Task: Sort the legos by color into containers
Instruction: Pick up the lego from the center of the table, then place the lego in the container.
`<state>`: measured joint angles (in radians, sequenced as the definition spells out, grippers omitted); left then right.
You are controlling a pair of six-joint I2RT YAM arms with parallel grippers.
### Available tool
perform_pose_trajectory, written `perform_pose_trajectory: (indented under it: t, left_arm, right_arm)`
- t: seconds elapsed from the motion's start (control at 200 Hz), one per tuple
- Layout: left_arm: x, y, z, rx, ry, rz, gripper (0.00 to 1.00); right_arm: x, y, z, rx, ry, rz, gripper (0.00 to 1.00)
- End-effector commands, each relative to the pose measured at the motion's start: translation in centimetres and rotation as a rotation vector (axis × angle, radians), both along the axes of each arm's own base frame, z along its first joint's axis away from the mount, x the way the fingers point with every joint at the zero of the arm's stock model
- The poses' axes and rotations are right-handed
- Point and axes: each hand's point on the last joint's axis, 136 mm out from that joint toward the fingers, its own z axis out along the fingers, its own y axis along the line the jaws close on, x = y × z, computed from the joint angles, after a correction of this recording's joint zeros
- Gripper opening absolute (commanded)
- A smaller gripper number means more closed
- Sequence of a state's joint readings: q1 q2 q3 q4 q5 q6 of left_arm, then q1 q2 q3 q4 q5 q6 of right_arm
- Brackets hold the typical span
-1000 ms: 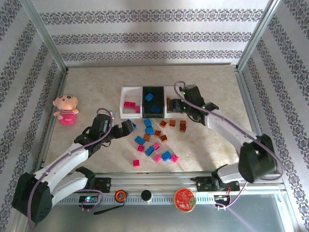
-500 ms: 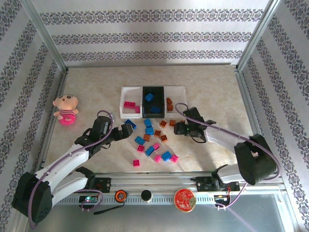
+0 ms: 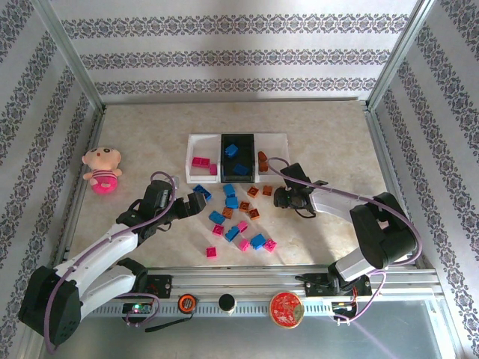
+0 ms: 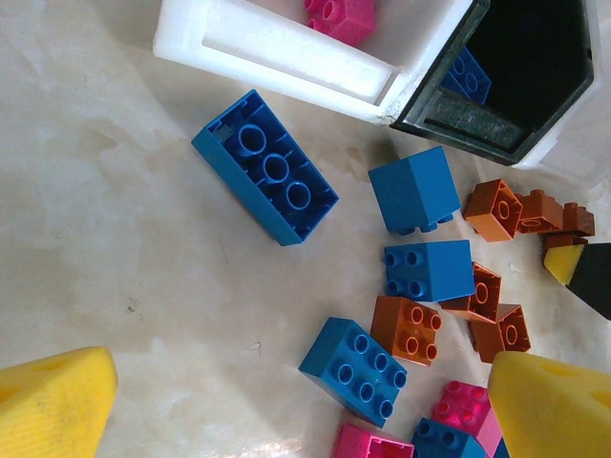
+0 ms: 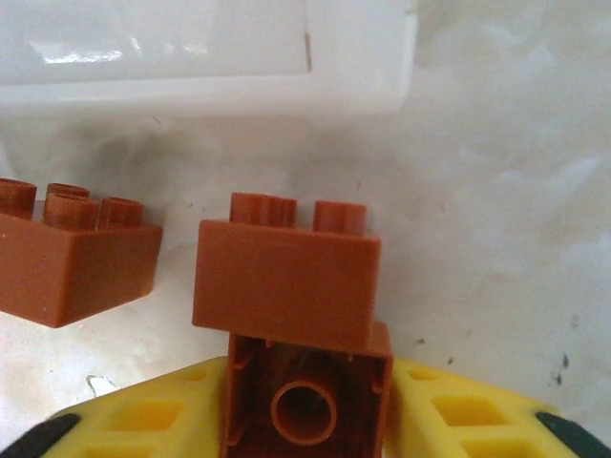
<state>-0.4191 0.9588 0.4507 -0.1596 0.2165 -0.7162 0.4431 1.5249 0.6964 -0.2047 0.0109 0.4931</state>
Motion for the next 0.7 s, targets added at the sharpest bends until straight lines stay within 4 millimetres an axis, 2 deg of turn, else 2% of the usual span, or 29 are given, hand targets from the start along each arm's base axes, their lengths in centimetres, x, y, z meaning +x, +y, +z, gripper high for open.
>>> perform_pose_trajectory:
  t: [0.0,0.085,0.165,0.26,0.37,0.445,0.55,0.62,0.695]
  left_arm:
    - [0.0,-0.2,0.4,0.003,-0.026,-0.013,1.00]
    - [0.1,-0.2,0.5,0.007,-0.029,-0.013,1.00]
    - [0.2,-0.1,0.8,0.012,-0.035,-0.014,1.00]
    - [0.4,0.0,1.2,0.025,-0.044,-0.017,1.00]
    - [0.5,0.0,1.5,0.030,-0.050,-0.018,1.00]
    - [0.5,0.0,1.6,0.032,-0.051,-0.017,1.00]
    - [0.6,0.2,1.6,0.042,-0.052,-0.011,1.00]
    - [0.6,0.2,1.8,0.049,-0.053,-0.011,1.00]
    - [0.7,0.2,2.0,0.050,-0.057,-0.013,1.00]
  right_arm:
    - [0.6,0.0,0.5,-0.002,-0.058,0.004,0.37]
    - [-0.1,0.2,1.7,0.028,-0.084,0.020,0.32]
    - [-0.8,0.8,3.6,0.074,-0.132,0.061,0.29]
    - [-1.3,2.1,7.0,0.139,-0.212,0.124,0.28]
    - [-0.8,3.8,11.3,0.198,-0.292,0.193,0.28]
    - [0.5,4.6,13.4,0.209,-0.335,0.211,0.28]
    - [3.3,5.2,14.6,0.181,-0.367,0.207,0.28]
    - [5.4,5.5,14.7,0.162,-0.375,0.189,0.29]
    - [7.7,5.3,13.7,0.123,-0.358,0.162,0.29]
